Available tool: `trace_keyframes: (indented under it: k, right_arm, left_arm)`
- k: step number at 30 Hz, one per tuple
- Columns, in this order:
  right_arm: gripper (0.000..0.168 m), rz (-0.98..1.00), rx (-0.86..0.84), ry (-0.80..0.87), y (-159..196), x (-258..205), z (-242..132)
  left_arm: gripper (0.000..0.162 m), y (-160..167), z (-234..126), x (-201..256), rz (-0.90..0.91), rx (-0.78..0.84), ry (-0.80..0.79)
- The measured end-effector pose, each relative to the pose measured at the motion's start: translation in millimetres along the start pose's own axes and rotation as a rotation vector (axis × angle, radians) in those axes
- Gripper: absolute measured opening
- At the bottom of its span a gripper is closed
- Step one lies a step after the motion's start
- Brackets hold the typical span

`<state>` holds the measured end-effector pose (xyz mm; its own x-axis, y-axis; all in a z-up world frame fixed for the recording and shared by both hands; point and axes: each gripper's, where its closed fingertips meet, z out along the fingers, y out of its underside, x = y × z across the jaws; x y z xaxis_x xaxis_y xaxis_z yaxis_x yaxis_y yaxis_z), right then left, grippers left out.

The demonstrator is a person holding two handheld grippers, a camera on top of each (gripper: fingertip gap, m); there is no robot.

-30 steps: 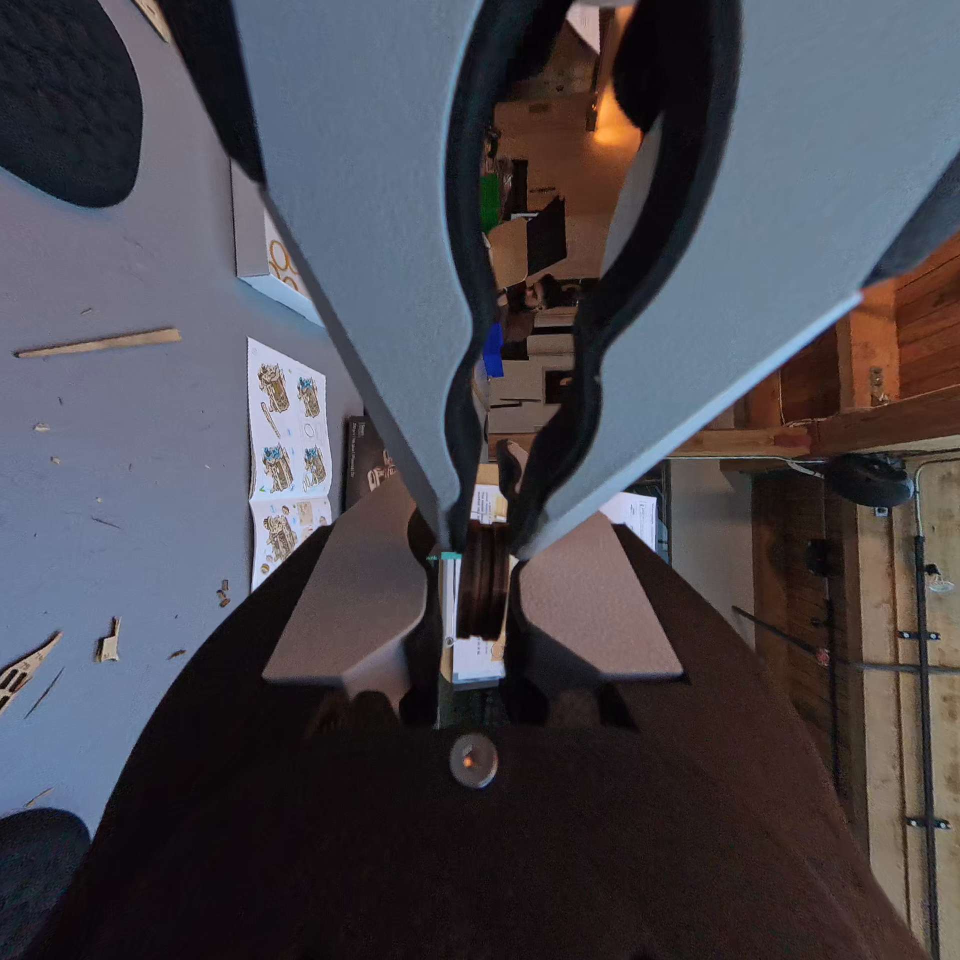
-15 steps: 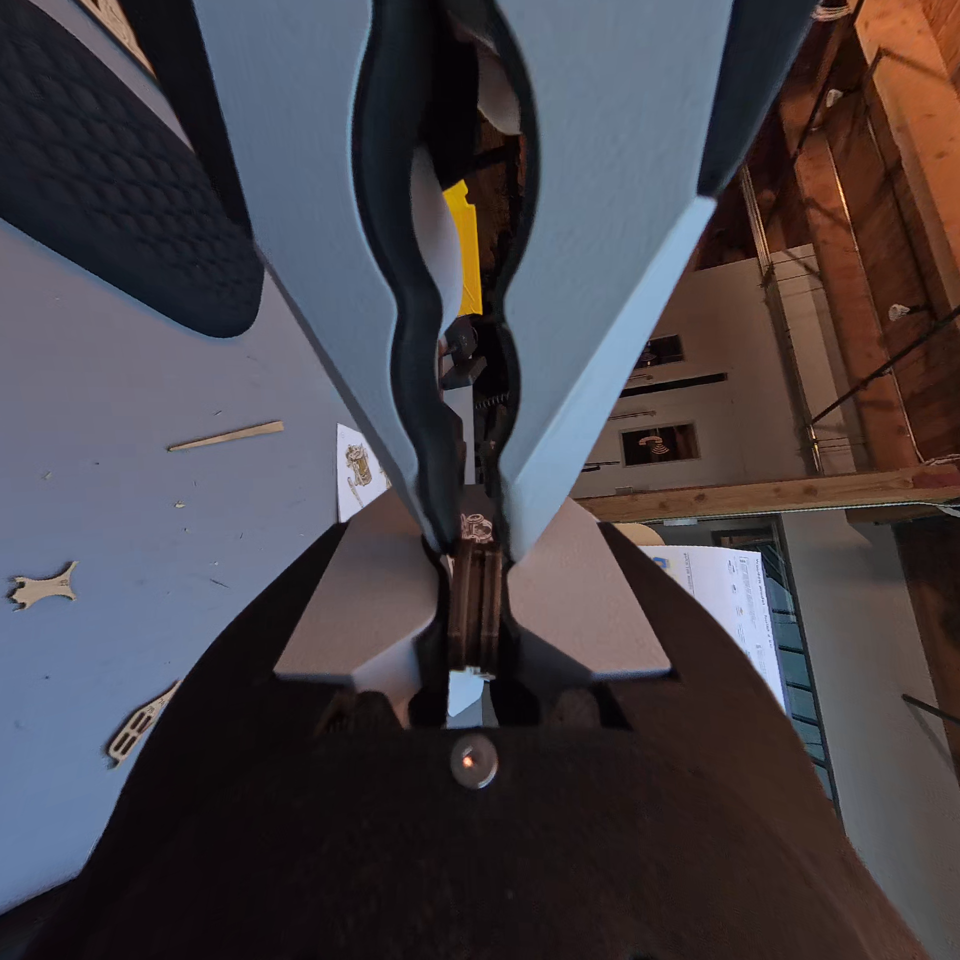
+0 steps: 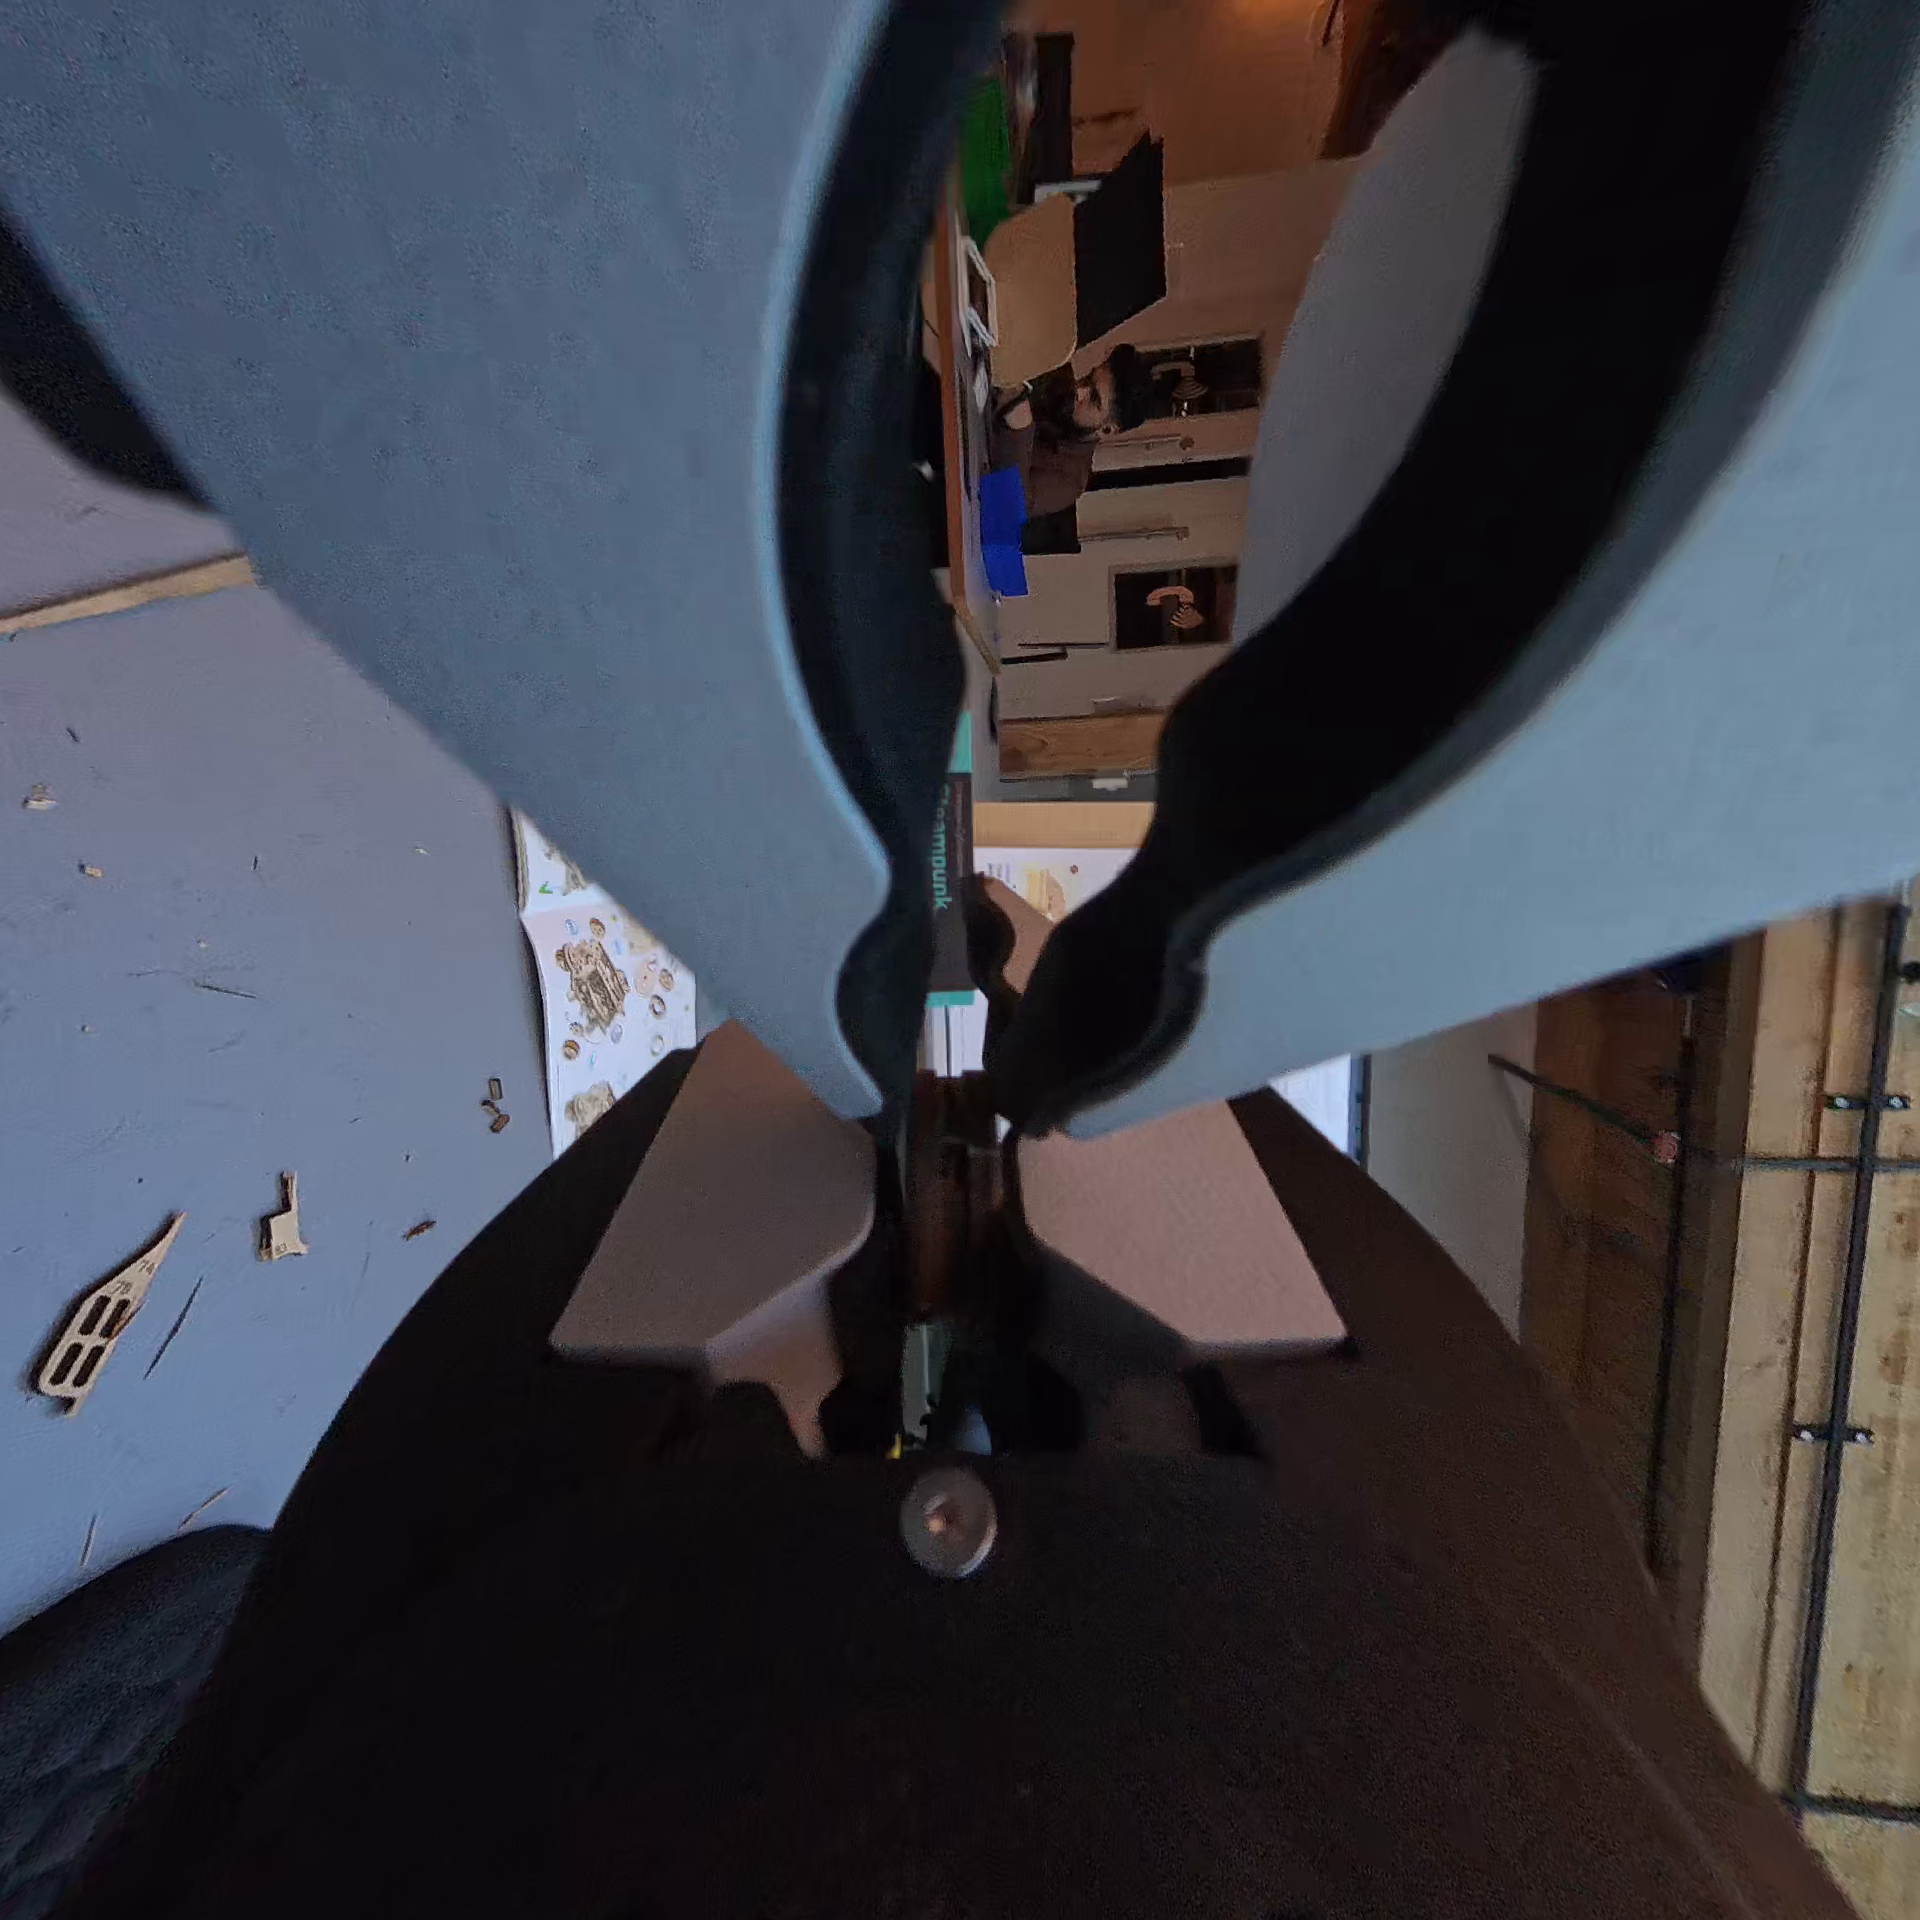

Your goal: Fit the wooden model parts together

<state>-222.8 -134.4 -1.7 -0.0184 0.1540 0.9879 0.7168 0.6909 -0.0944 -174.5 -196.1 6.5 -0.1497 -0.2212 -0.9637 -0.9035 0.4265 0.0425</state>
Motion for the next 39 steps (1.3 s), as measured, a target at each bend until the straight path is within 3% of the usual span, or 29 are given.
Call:
trace_keyframes:
  k: [1,7,13,18,21,22,26,35,39]
  right_arm:
    - [0.004,0.013,0.035,-0.012,-3,-1,-1]
    - [0.004,0.053,0.185,-0.012,-19,2,-14]
    - [0.002,0.18,0.376,-0.136,-38,-3,-24]
    - [0.005,0.145,0.35,-0.131,-35,-9,-21]
    - [0.029,0.12,0.26,-0.089,-27,-6,-14]
    - [0.029,0.096,0.235,-0.067,-26,-5,-13]
    - [0.027,0.018,0.114,0.025,-17,5,-9]
    - [0.019,0.033,0.103,0.044,-18,10,-10]
    - [0.007,0.003,0.091,0.052,-17,11,-11]
  left_arm:
    - [0.005,-2,0,0,-0.005,0.021,-0.01]
    - [0.007,-13,-9,-4,0.018,0.201,-0.091]
    - [0.008,-21,-15,-8,0.137,0.307,-0.21]
    - [0.007,-19,-12,-2,0.144,0.289,-0.201]
    - [0.007,-15,-8,0,0.158,0.224,-0.18]
    - [0.007,-13,-7,-1,0.159,0.195,-0.181]
    - [0.007,-9,-4,-2,0.151,0.112,-0.166]
    - [0.007,-7,-8,-6,0.102,0.104,-0.161]
    - [0.007,-10,-13,-7,0.083,0.131,-0.156]
